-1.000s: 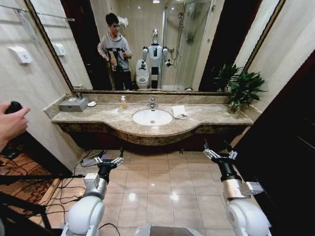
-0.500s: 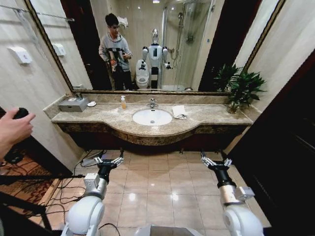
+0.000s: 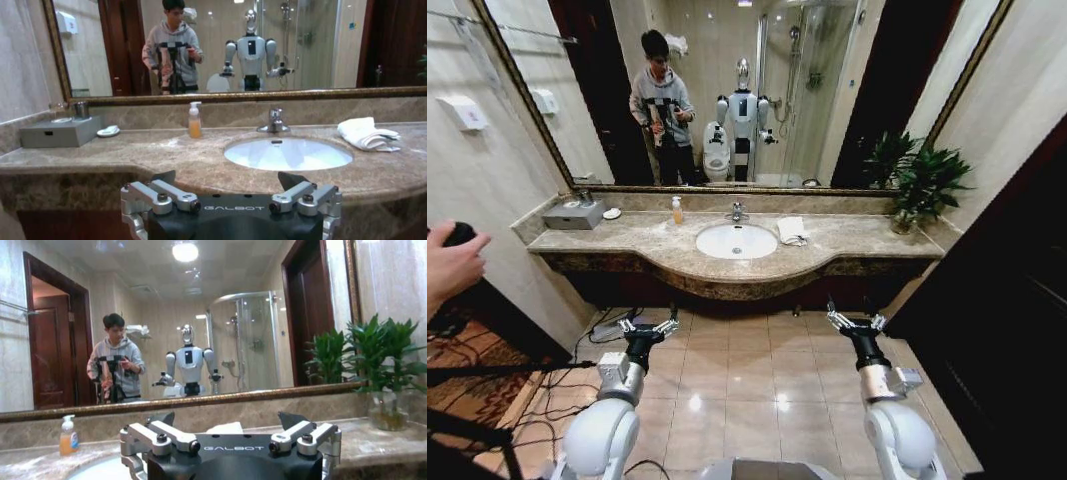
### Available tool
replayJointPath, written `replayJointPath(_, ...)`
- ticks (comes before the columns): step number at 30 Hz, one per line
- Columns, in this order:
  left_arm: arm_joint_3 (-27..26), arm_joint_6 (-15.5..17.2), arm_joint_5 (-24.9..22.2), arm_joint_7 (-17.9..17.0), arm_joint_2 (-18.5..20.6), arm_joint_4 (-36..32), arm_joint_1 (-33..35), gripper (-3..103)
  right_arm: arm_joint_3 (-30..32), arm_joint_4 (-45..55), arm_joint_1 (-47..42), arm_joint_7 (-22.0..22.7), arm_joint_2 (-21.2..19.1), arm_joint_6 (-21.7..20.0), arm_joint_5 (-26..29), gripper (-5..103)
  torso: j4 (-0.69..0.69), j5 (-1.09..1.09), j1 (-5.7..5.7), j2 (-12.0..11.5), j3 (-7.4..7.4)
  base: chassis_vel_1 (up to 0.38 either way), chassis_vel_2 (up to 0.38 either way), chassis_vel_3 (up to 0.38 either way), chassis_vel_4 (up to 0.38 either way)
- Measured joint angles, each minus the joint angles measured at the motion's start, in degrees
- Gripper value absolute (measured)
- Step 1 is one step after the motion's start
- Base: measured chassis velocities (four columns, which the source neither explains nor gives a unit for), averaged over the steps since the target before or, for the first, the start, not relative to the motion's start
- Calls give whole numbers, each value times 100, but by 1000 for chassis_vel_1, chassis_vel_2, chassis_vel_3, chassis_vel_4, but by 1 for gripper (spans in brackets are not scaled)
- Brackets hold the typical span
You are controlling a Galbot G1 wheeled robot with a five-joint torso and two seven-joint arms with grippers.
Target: Pick up the towel from the sink counter and wipe the mirror surface.
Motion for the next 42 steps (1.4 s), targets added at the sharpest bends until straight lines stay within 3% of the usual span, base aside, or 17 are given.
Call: replayJointPath(42, 0, 0, 0, 0, 0, 0, 1, 100, -155, -75, 417, 19, -159, -248, 106, 100, 2, 1, -1, 0, 0, -140, 139, 139, -138)
